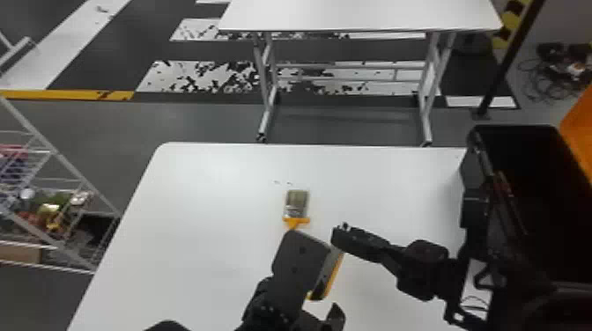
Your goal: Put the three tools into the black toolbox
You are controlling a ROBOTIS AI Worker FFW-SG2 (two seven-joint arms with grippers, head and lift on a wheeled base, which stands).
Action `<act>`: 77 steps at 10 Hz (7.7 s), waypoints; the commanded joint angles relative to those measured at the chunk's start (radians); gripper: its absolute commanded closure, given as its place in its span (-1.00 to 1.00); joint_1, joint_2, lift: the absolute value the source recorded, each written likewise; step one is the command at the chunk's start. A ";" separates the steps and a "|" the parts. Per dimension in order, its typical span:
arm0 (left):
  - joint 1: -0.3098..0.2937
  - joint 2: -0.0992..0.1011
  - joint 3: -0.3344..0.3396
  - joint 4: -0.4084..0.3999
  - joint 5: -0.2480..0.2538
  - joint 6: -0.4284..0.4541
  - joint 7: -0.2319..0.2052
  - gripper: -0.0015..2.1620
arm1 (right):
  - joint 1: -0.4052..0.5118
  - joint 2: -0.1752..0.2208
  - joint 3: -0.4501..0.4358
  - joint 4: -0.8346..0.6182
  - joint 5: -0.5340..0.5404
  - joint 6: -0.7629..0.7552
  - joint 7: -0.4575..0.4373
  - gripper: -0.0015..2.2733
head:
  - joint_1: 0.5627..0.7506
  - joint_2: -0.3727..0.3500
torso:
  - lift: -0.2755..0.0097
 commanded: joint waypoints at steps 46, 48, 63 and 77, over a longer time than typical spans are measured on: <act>-0.234 -0.002 0.645 0.329 0.328 0.001 -0.278 -0.93 | 0.357 -0.002 -0.189 -0.220 0.075 -0.475 0.006 -0.93 | 0.41 0.49 | 0.57; -0.296 -0.005 0.593 0.440 0.297 0.001 -0.278 -0.93 | 0.355 -0.002 -0.190 -0.220 0.077 -0.478 0.006 -0.93 | 0.41 0.46 | 0.57; -0.622 -0.103 0.415 0.974 0.181 0.001 -0.155 -0.92 | 0.349 -0.020 -0.236 -0.209 0.065 -0.521 0.013 -0.93 | 0.41 0.12 | 0.57; -0.715 -0.103 0.448 1.096 0.263 0.001 -0.150 -0.92 | 0.351 -0.026 -0.250 -0.211 0.051 -0.531 0.030 -0.93 | 0.41 0.08 | 0.57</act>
